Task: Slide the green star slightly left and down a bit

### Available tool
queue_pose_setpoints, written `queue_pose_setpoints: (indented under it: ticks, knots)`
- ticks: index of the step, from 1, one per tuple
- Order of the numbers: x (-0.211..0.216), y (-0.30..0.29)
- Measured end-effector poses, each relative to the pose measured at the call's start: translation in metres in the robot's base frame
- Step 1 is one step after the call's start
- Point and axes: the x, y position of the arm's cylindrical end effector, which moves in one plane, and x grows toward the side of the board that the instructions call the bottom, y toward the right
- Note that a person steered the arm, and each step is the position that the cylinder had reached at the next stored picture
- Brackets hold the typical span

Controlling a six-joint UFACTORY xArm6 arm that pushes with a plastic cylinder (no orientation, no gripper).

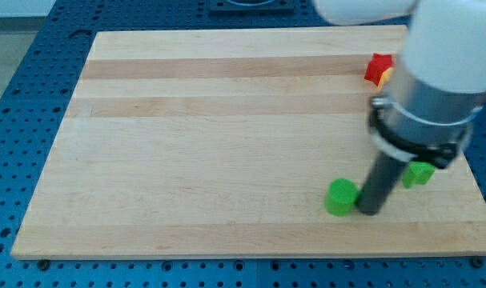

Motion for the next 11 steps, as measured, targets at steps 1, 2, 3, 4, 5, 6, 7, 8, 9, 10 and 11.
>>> queue_pose_setpoints:
  ticks: [1, 2, 3, 4, 5, 6, 7, 8, 9, 10, 11]
  knots:
    - [-0.008, -0.071]
    - [-0.026, -0.137]
    - [-0.019, -0.154]
    - [0.007, -0.092]
    - [0.004, 0.041]
    - [-0.019, 0.156]
    - [-0.055, 0.19]
    - [-0.063, 0.158]
    - [-0.06, 0.11]
    - [-0.054, 0.098]
    - [-0.052, 0.115]
